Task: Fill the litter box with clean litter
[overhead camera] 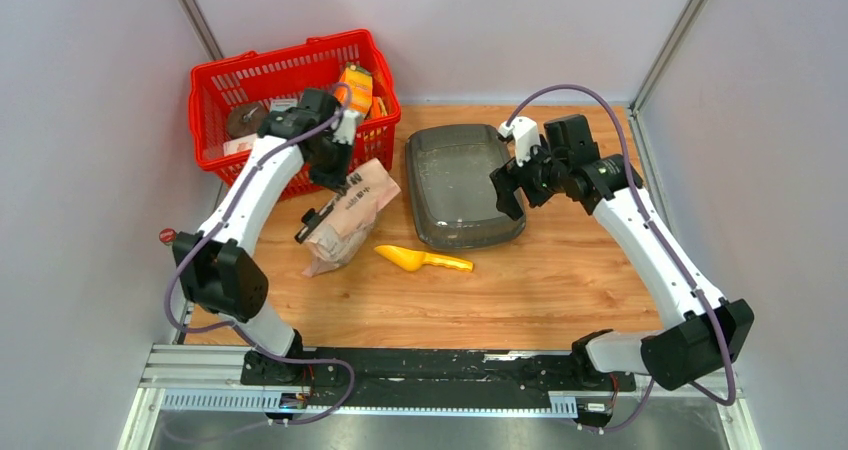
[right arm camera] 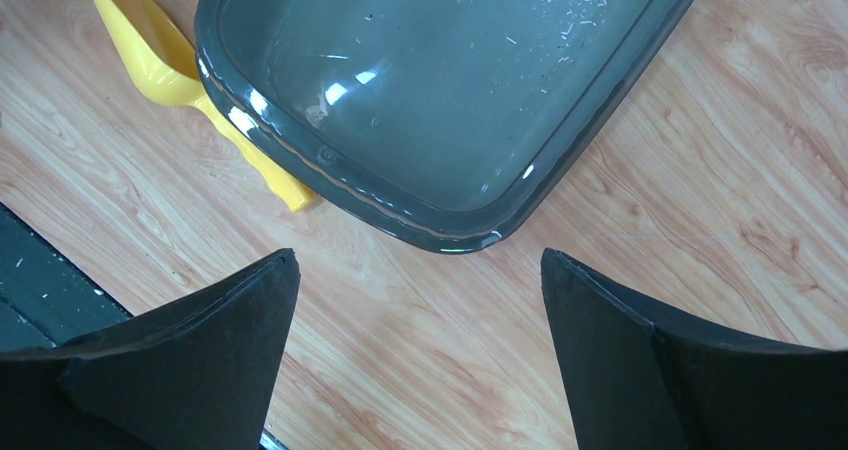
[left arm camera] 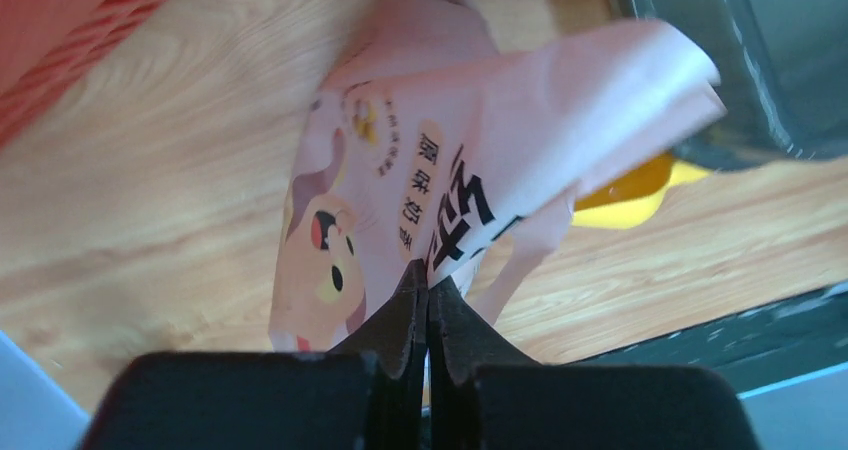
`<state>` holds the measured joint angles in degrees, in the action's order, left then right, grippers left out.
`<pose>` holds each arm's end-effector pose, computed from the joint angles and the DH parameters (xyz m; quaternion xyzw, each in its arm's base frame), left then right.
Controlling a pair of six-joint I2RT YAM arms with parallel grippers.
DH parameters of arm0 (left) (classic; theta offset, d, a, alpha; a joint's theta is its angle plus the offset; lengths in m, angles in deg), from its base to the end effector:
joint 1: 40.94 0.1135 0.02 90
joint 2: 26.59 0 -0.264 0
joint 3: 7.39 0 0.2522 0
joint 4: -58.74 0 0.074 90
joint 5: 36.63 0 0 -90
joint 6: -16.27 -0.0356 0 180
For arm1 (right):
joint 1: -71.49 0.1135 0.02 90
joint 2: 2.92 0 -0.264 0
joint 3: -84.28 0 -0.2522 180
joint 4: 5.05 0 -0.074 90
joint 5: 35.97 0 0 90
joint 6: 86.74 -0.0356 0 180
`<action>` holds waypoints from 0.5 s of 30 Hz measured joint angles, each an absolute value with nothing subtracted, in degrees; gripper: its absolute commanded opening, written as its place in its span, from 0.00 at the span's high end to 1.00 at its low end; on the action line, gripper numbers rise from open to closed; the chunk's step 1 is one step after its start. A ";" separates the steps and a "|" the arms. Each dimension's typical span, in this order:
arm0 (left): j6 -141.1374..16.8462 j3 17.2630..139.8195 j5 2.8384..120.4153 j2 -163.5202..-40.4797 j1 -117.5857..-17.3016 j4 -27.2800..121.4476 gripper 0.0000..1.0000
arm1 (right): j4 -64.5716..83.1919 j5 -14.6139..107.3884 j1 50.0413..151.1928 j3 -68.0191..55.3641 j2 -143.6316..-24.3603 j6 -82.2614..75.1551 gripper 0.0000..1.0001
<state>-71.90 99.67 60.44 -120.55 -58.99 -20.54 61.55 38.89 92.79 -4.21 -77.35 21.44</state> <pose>0.3105 -0.1058 0.3340 0.1504 0.9650 -0.0950 0.1925 0.2394 0.1033 0.3595 -0.3570 0.8600 0.1329 0.3394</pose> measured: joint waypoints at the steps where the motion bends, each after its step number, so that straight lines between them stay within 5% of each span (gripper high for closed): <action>1: -69.58 99.67 60.70 -119.61 -57.39 -20.62 1.00 | 61.55 38.85 92.79 -3.81 -77.92 21.39 0.05; 15: -49.98 101.29 54.60 -110.29 -57.83 -24.21 1.00 | 60.46 36.77 92.90 -2.81 -80.17 19.86 0.06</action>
